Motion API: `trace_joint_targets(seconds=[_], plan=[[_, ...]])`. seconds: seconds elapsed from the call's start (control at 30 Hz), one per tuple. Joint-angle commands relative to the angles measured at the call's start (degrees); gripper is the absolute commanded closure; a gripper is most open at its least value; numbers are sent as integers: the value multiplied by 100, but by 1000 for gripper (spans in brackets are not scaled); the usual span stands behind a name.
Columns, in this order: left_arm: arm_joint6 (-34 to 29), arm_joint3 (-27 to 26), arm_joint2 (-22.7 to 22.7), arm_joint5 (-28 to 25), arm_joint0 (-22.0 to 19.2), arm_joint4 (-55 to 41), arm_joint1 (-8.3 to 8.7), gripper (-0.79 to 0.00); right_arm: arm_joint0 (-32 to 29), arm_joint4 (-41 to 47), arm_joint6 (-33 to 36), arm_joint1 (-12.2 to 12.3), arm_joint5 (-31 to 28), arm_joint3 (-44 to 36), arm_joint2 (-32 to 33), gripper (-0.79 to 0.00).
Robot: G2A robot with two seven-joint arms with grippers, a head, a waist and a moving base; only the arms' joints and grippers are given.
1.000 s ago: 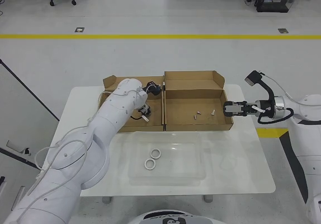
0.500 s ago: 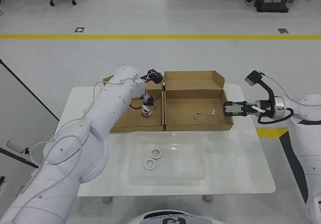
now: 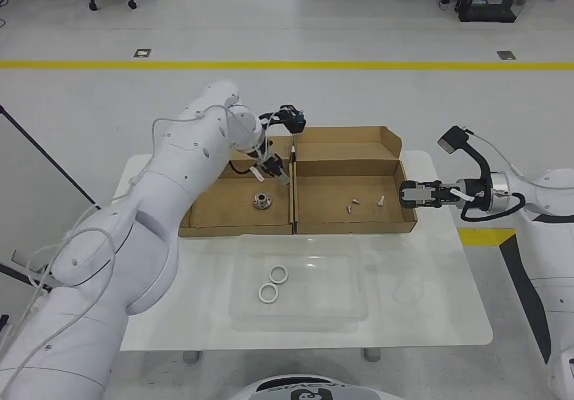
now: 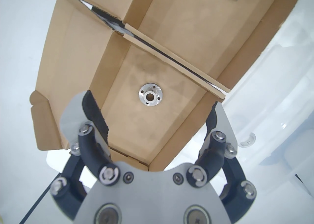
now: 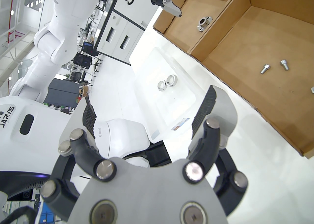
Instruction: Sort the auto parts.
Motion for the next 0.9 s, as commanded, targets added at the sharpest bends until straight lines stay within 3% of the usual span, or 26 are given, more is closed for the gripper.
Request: trace_joint_targets(seconds=[0.0, 0.17, 0.27, 0.43, 0.6, 0.87], plan=[[-271, -488, -164, 130, 106, -128, 153, -785, 0, 0, 0, 0, 0, -1, 0, -785], [-918, -2113, -535, 731, 621, -203, 572, -785, 0, 0, 0, 0, 0, -1, 0, -785], [-1395, -3450, -982, 1207, 1196, -161, 959, -785, 0, 0, 0, 0, 0, -1, 0, -785], [-1803, -5047, -1659, 1615, 2114, 2, 1458, -785, 0, 0, 0, 0, 0, -1, 0, -785], [-2006, -6032, -1906, 1818, 2688, -52, 1769, -785, 0, 0, 0, 0, 0, -1, 0, -785], [-2397, -7100, -1765, 2209, 3095, -313, 2150, -785, 0, 0, 0, 0, 0, -1, 0, -785]])
